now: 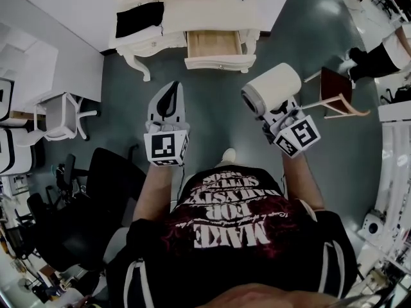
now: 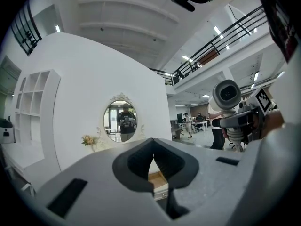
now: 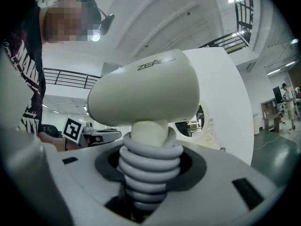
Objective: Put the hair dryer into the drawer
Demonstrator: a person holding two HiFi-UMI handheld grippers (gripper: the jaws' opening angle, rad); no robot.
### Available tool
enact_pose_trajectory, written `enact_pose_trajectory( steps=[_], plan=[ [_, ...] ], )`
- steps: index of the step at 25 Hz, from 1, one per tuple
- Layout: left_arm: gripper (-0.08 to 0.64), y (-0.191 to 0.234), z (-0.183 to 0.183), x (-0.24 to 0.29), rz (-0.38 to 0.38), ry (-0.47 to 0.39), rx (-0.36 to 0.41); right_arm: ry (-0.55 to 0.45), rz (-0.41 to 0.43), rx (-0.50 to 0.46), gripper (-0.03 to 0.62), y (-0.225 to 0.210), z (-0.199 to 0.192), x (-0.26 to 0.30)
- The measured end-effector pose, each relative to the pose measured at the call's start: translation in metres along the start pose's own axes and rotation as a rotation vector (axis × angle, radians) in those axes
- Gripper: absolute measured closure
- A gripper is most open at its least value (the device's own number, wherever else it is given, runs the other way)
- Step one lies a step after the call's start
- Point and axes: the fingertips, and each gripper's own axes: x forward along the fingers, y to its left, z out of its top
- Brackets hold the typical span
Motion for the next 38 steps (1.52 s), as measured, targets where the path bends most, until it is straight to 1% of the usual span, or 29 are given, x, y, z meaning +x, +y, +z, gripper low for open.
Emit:
enact_pose_trajectory(
  steps=[5,11,17,21,25,29,33,38],
  plan=[
    [0.556,-0.005,0.004,0.017,0.02,0.01,-0.004,0.001,0.031,0.006,0.396,-0.018,0.002,0.001],
    [0.555,-0.013,-0.003,0.032,0.047,0.042,-0.003,0.007,0.057,0.026,0.396,-0.04,-0.009,0.002],
    [0.555,-0.019,-0.003,0.03,0.07,0.06,0.02,-0.007,0.078,0.056,0.396,-0.055,-0.01,-0.007],
    [0.556,-0.019,-0.004,0.027,0.077,0.066,0.025,-0.005,0.087,0.061,0.396,-0.056,-0.012,-0.009],
    [0.556,-0.022,-0.002,0.031,0.062,0.058,0.023,0.003,0.08,0.052,0.396,-0.056,-0.011,-0.011],
    [0.555,-0.026,0.001,0.04,0.035,0.043,0.028,-0.018,0.064,0.054,0.396,-0.059,-0.003,-0.013],
    [0.556,-0.023,0.007,0.053,0.012,0.021,0.038,-0.036,0.043,0.032,0.396,-0.064,0.006,-0.007],
    [0.557,-0.018,0.008,0.07,-0.018,0.013,0.037,-0.033,0.031,0.019,0.396,-0.068,0.007,0.007]
  ],
)
